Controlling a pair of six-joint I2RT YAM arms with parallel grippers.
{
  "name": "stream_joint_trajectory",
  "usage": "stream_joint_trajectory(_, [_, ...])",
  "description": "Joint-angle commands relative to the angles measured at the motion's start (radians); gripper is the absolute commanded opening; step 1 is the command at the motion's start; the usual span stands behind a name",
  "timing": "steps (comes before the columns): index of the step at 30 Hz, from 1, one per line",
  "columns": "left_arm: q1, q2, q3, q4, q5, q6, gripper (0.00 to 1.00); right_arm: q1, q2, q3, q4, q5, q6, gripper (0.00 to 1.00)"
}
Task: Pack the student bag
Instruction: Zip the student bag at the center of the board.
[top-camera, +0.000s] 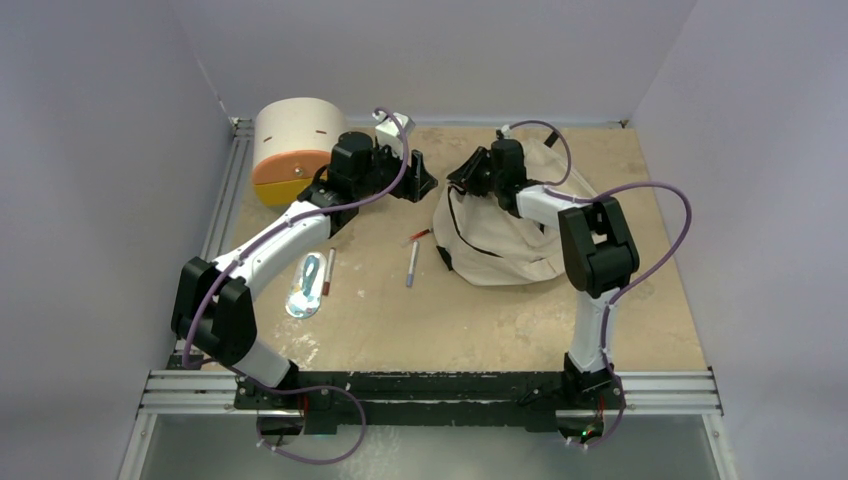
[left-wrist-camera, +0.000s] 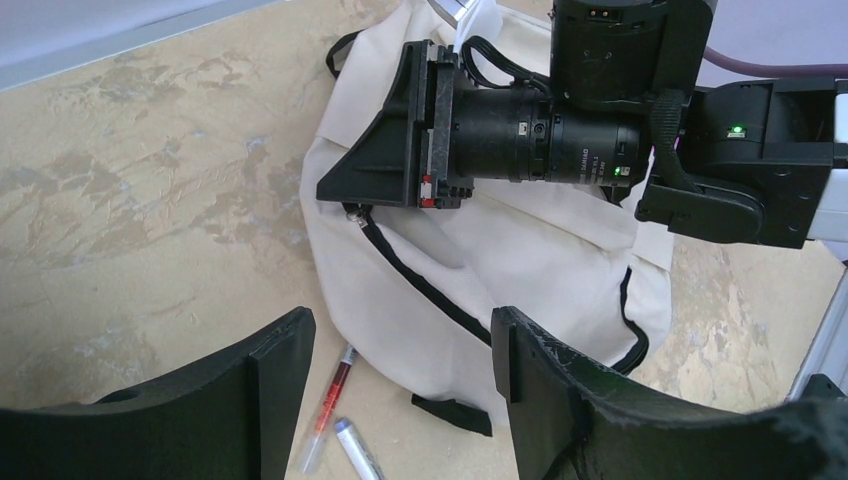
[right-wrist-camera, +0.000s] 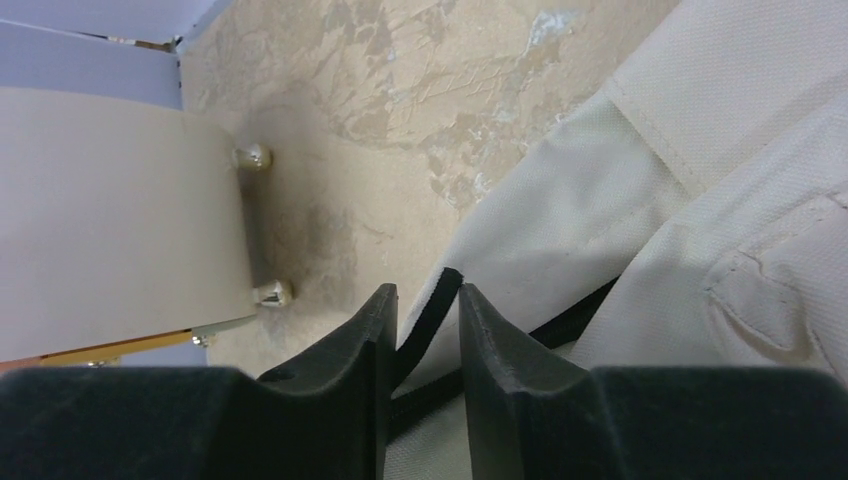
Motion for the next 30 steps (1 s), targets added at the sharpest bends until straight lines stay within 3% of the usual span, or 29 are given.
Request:
stream_joint_trajectory(1, [0.000,-0.021,0.003,0.029,0.024,-0.017,0.65,-0.005,-0.015,0.046,0.056,-0.040,0.007,0.28])
stream_joint_trajectory(10, [-0.001,-0.016,0.000,0.028,0.028,-0.024,0.65,-0.014,-0.041,0.010,0.128,-0.093,0.008,0.00])
stream_joint_trajectory(22, [-0.017,-0.008,-0.001,0.021,-0.057,-0.156,0.70,-0.030,-0.106,-0.026,0.178,-0.083,-0.003,0.00])
stream_joint_trajectory(30, [-0.112,0.129,0.046,0.001,-0.166,-0.202,0.74,-0.032,-0.104,-0.024,0.186,-0.099,-0.003,0.00])
